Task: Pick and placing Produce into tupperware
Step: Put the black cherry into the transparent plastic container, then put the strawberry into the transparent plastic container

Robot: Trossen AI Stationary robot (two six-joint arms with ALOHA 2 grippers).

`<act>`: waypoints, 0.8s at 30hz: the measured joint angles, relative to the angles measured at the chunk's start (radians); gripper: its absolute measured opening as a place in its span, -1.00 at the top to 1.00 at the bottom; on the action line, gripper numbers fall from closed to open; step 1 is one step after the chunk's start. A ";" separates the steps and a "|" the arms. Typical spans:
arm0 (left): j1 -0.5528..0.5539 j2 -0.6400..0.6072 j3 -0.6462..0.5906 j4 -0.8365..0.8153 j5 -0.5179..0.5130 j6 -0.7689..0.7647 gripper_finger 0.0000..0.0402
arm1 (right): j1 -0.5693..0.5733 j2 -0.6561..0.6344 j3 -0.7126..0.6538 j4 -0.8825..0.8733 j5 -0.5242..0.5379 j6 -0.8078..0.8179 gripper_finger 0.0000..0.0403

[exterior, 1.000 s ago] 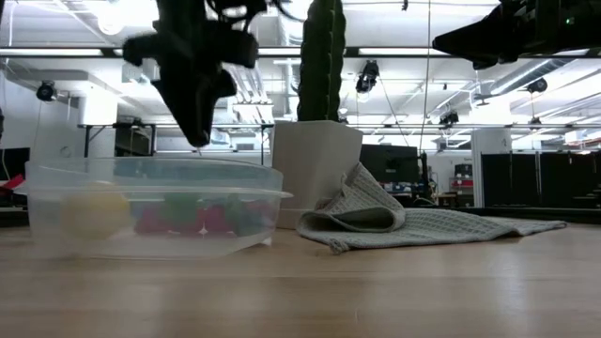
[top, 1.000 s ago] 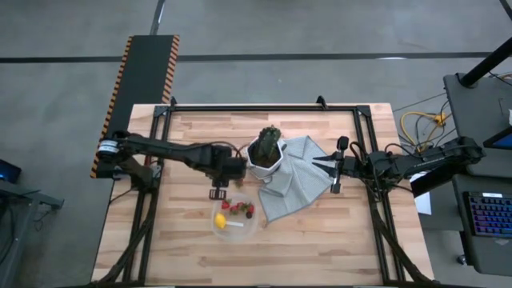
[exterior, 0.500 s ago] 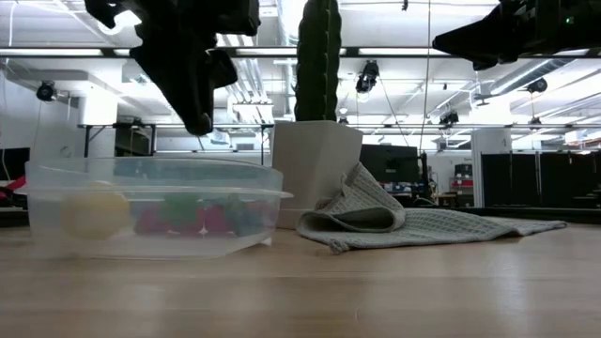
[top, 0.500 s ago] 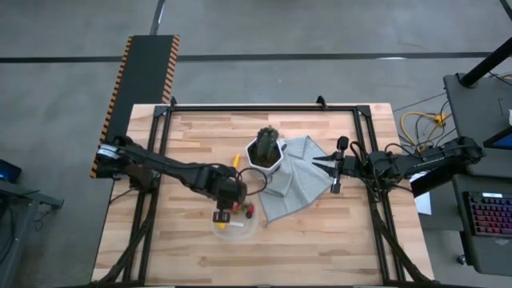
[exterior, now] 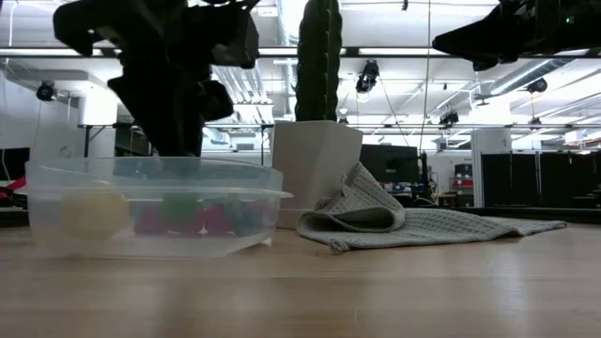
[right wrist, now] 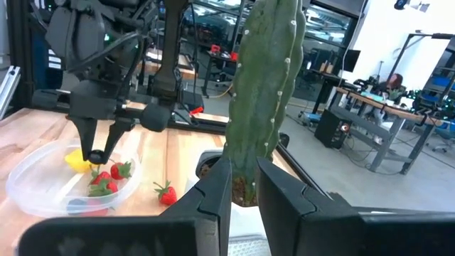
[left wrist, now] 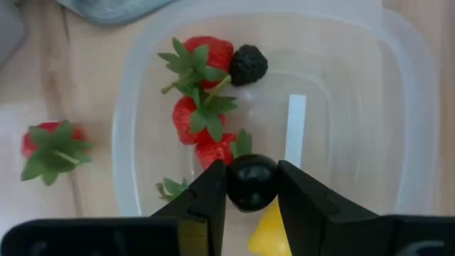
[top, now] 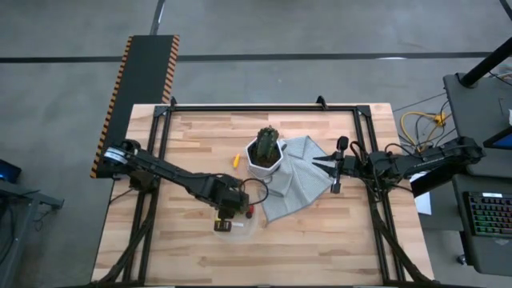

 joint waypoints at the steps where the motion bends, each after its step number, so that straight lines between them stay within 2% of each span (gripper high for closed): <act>1: 0.000 0.005 -0.001 0.001 0.001 0.006 0.59 | 0.000 0.000 0.000 -0.001 0.000 0.000 0.72; 8: 0.000 0.013 -0.024 0.002 0.001 0.018 0.58 | 0.000 0.000 0.000 -0.001 0.000 0.000 0.72; 15: 0.000 0.013 -0.023 0.007 -0.002 0.019 0.13 | 0.000 0.000 0.000 -0.001 0.000 0.008 0.72; 24: 0.008 0.001 -0.005 0.003 -0.014 0.027 0.08 | 0.000 0.000 0.000 -0.001 0.000 0.008 0.72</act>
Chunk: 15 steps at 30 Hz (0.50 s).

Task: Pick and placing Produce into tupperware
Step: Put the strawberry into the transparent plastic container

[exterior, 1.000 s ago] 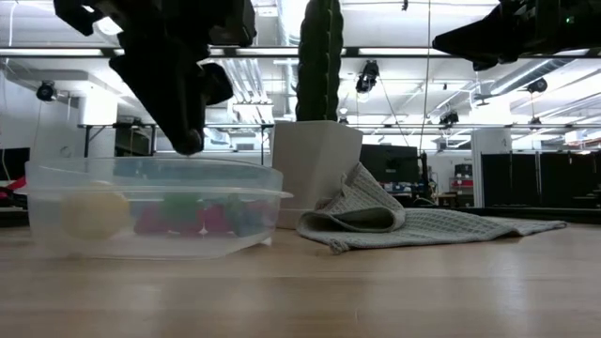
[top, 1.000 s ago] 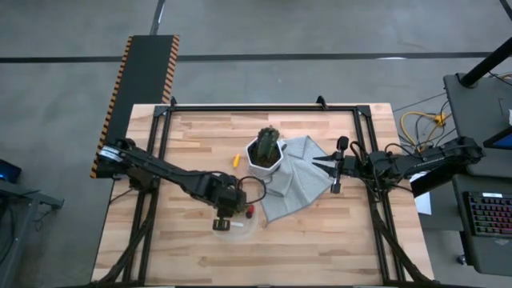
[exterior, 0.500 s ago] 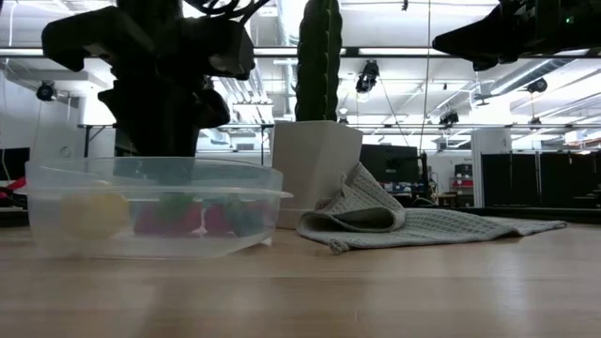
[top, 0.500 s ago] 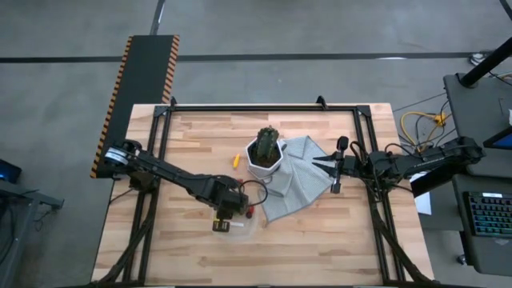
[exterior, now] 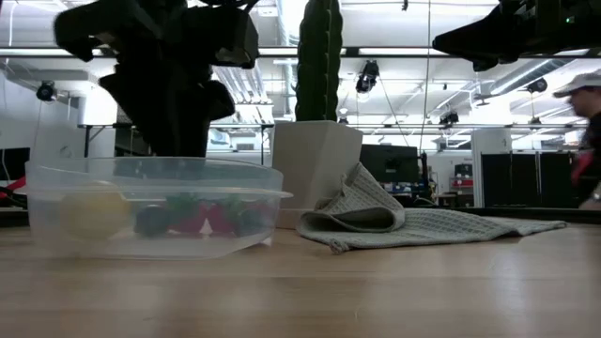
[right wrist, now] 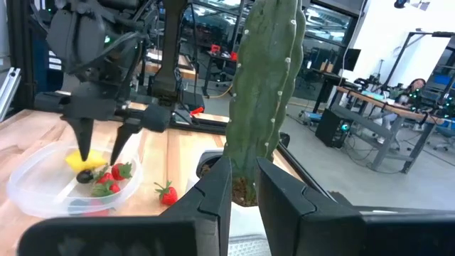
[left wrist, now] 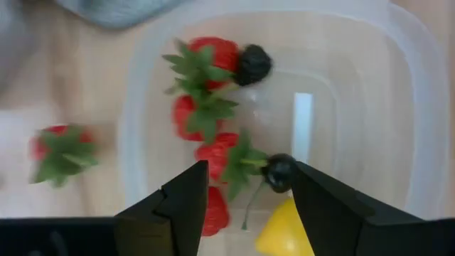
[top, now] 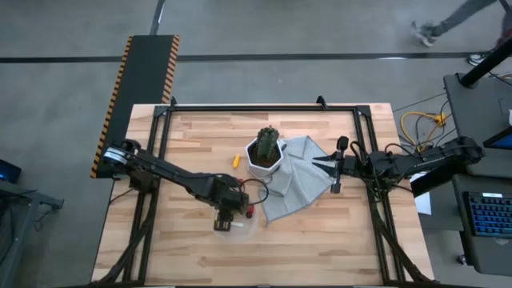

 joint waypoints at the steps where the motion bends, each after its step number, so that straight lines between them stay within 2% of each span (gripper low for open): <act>1: 0.005 -0.007 0.000 -0.002 -0.014 0.001 0.08 | 0.000 0.000 0.000 0.000 0.000 0.000 0.72; 6: 0.038 -0.065 0.000 -0.031 -0.094 -0.003 0.08 | 0.000 0.000 0.000 0.000 0.000 0.000 0.72; 10: 0.084 -0.121 0.000 -0.035 -0.254 -0.032 0.07 | 0.000 0.000 0.000 -0.001 0.000 0.000 0.72; 11: 0.109 -0.128 0.001 -0.035 -0.266 -0.066 0.07 | 0.000 0.000 0.000 -0.001 0.000 0.000 0.72; 15: 0.239 -0.136 0.000 -0.037 -0.159 -0.287 0.07 | 0.000 0.000 0.000 -0.002 0.000 0.000 0.72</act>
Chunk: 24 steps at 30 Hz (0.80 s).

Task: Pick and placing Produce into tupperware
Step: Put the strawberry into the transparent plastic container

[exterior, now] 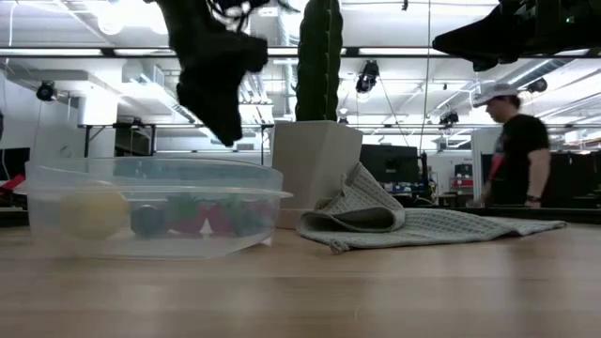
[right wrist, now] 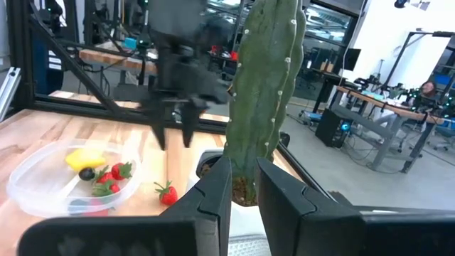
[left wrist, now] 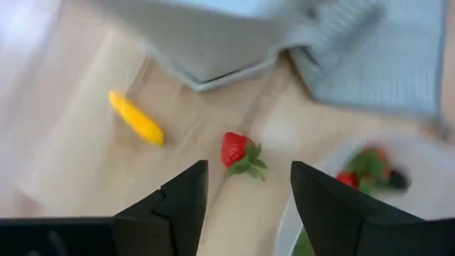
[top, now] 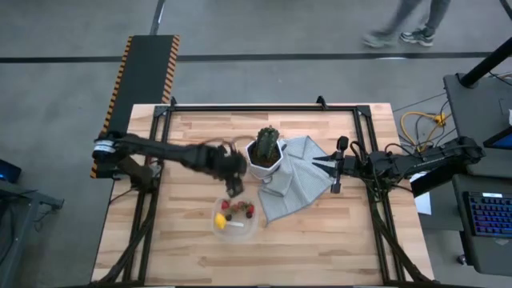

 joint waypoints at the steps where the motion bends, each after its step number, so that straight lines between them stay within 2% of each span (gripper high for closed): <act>1: 0.033 0.000 0.000 0.000 0.038 -0.064 0.07 | 0.000 0.000 0.000 0.000 0.000 0.000 0.72; 4: 0.101 0.001 -0.004 0.002 0.156 -0.184 0.07 | 0.000 0.000 0.000 0.000 0.000 -0.004 0.72; 9: 0.121 0.006 -0.006 0.003 0.225 -0.284 0.07 | 0.000 0.000 0.000 -0.006 0.000 -0.012 0.72; 15: 0.119 0.044 -0.008 -0.006 0.247 -0.358 0.07 | 0.000 0.000 0.000 -0.012 0.000 -0.015 0.72; 24: 0.119 0.127 -0.014 -0.016 0.248 -0.351 0.07 | 0.000 0.000 0.000 -0.029 0.000 -0.009 0.72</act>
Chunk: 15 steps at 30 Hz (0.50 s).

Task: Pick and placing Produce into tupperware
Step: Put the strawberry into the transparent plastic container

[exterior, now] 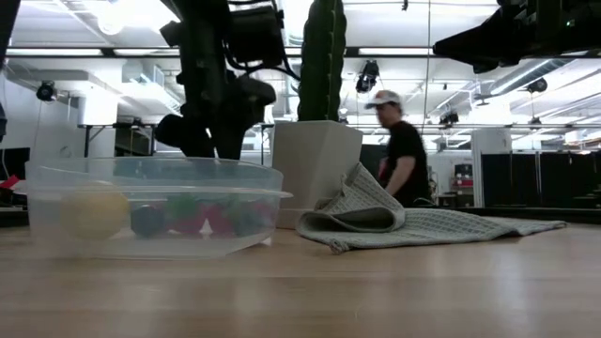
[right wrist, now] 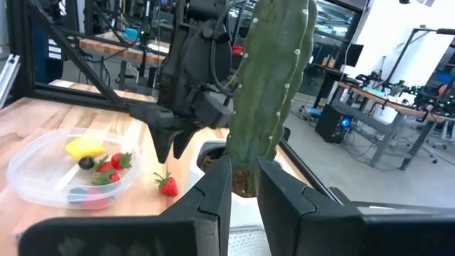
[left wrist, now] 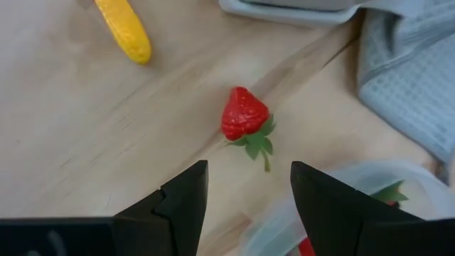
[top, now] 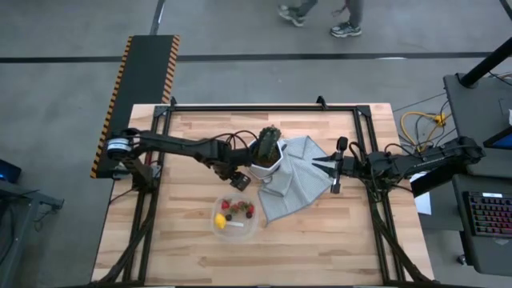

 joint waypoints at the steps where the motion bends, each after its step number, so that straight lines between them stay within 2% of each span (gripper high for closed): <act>1: 0.000 0.005 0.000 0.000 0.000 0.000 0.07 | 0.000 0.000 0.000 0.000 0.000 0.000 0.72; 15: 0.000 0.059 0.002 0.024 0.035 -0.026 0.07 | 0.000 0.000 0.000 -0.008 0.000 -0.004 0.72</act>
